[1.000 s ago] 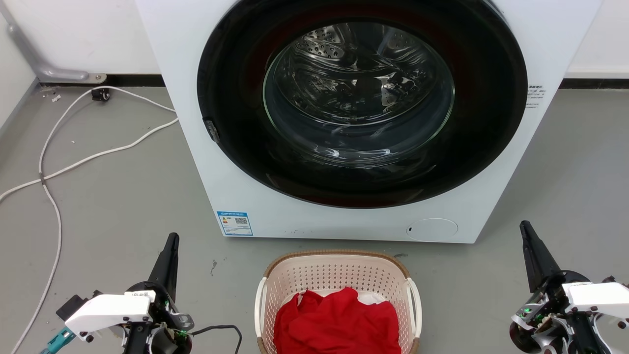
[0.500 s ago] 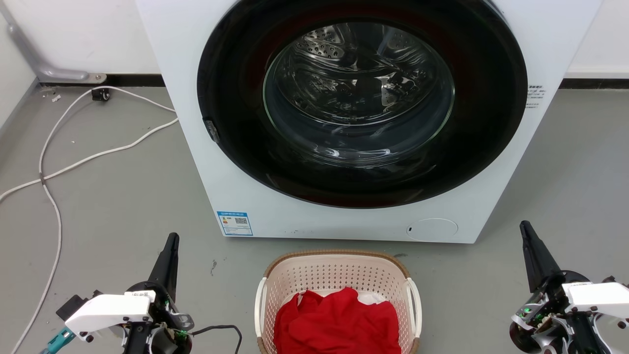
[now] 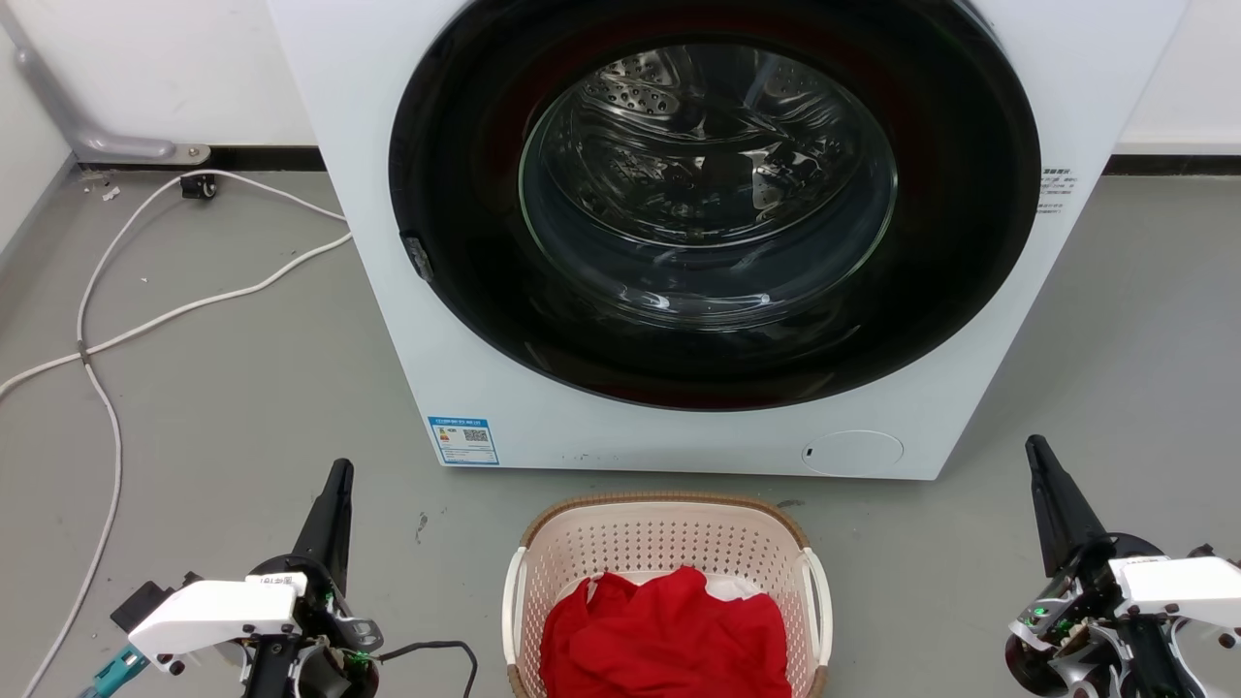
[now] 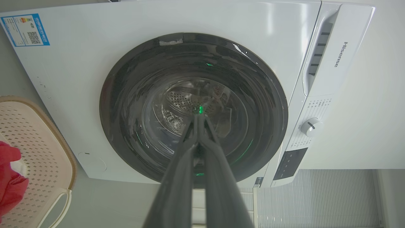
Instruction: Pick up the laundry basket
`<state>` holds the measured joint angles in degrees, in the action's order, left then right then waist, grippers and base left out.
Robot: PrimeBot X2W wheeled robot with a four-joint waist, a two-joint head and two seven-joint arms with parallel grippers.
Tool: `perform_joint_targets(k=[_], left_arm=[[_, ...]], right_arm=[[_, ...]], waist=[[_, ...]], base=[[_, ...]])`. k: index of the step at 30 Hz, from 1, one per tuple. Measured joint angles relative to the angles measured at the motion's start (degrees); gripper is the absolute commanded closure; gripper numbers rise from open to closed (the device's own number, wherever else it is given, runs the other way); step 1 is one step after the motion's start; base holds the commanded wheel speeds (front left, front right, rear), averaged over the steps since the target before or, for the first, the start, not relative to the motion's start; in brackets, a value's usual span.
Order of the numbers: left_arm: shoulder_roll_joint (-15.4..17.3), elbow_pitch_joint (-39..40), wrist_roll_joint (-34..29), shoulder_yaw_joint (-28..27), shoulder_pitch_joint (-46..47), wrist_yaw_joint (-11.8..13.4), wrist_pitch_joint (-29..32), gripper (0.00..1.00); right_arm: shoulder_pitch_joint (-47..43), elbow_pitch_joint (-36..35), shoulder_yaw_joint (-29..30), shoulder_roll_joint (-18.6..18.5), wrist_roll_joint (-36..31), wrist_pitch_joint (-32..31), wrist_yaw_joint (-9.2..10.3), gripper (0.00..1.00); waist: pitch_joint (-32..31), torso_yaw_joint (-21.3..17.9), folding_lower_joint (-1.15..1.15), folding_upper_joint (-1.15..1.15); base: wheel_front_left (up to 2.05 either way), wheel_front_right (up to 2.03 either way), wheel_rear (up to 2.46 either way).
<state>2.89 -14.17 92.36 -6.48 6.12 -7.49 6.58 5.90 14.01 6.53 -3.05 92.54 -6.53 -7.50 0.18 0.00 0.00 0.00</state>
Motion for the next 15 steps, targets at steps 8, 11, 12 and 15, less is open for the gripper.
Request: perform_joint_targets(k=[8,11,12,15], left_arm=[[0.0,0.0,0.0,0.0,0.0,0.0,0.0,1.0],[0.0,0.0,0.0,0.0,0.0,0.0,0.0,1.0],[0.0,0.0,0.0,0.0,0.0,0.0,0.0,1.0],[0.0,0.0,0.0,0.0,0.0,0.0,0.0,1.0]], right_arm=[[0.0,0.0,0.01,0.01,0.0,-0.05,0.0,1.0],[0.0,0.0,0.02,0.01,0.0,-0.05,0.0,1.0],[0.0,0.0,0.02,0.01,0.0,-0.05,0.0,1.0],[0.0,0.0,0.02,0.01,0.0,-0.05,0.0,1.0]], waist=[[0.0,0.0,0.0,0.0],[0.0,0.0,0.0,0.0],[0.0,0.0,0.0,0.0],[0.0,0.0,0.0,0.0]], base=[[0.0,0.0,0.0],[0.0,0.0,0.0],[0.0,0.0,0.0],[0.0,0.0,0.0]])
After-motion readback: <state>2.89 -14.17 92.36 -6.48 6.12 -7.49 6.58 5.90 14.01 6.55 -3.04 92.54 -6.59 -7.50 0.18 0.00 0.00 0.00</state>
